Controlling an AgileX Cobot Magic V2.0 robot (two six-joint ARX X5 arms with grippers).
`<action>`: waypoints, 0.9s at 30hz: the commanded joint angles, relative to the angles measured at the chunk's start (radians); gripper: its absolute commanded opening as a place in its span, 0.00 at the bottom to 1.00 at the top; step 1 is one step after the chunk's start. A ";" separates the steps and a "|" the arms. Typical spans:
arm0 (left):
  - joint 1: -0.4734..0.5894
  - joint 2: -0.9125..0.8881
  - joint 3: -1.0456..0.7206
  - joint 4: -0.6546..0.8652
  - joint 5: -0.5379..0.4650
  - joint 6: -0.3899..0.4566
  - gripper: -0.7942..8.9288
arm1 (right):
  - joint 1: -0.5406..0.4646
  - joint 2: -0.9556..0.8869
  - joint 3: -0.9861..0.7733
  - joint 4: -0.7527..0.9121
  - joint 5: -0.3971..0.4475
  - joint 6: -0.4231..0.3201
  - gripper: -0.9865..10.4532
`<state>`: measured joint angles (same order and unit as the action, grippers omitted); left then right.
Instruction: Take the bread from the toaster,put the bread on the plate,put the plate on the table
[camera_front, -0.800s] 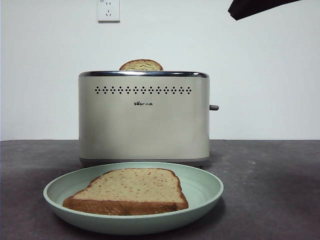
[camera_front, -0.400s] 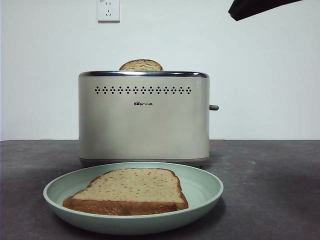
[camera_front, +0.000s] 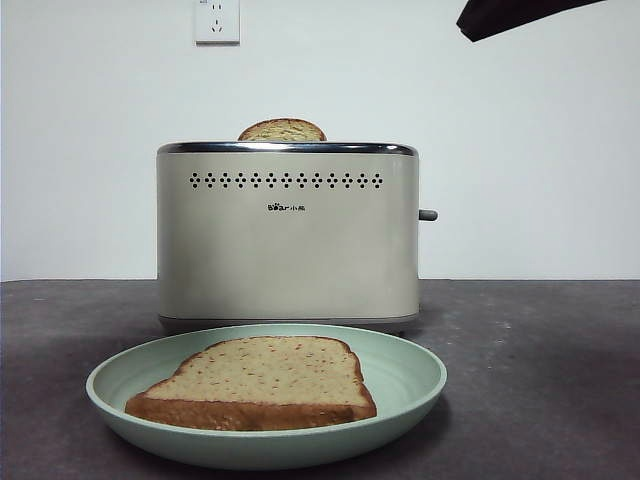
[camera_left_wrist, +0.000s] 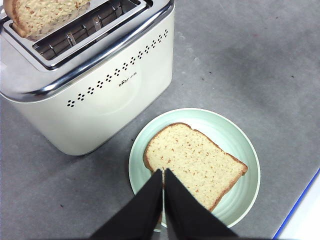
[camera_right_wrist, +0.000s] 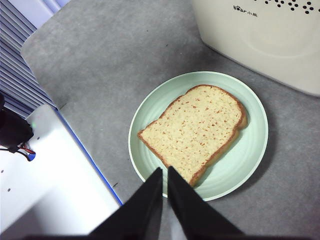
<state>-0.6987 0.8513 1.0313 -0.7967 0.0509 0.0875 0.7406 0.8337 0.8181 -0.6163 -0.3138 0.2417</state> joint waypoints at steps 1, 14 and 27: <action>-0.005 0.005 0.025 0.011 -0.011 -0.002 0.09 | 0.010 0.006 0.009 0.010 0.001 -0.007 0.09; 0.157 -0.108 -0.036 0.174 -0.044 0.032 0.09 | 0.010 0.006 0.009 0.010 0.001 -0.007 0.09; 0.580 -0.510 -0.469 0.631 -0.060 0.006 0.09 | 0.010 0.006 0.009 0.010 0.001 -0.007 0.09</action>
<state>-0.1242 0.3416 0.5789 -0.1764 -0.0051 0.1040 0.7406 0.8333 0.8177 -0.6163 -0.3134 0.2417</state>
